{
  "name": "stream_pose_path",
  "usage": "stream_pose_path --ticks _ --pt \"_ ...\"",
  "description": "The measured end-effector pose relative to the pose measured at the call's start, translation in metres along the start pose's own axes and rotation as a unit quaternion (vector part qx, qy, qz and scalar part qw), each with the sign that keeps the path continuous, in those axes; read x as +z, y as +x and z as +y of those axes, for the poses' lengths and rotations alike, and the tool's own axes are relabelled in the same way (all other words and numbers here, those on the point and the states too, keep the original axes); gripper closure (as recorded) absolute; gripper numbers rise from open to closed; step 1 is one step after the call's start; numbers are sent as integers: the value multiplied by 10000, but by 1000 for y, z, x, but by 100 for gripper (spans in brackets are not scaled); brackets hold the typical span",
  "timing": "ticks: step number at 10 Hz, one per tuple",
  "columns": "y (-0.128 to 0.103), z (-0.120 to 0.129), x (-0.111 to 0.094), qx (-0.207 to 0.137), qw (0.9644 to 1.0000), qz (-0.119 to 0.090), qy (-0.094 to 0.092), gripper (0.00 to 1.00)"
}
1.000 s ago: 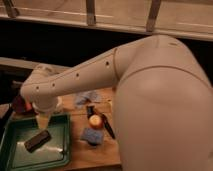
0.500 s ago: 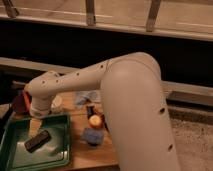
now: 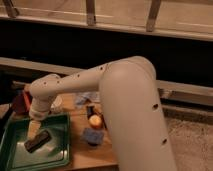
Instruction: Wipe tray with eraser
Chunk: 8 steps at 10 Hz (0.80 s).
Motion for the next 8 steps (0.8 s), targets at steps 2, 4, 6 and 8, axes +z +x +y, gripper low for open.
stream_pose_path --ticks 2,4,6,8 --pt "-7 8 25 -64 9997 73 -233 20" --pt "-12 17 39 -117 9989 135 -434 20" --pt "-15 26 50 -224 9975 323 -592 20" --pt "-15 37 64 -193 9968 490 -605 20"
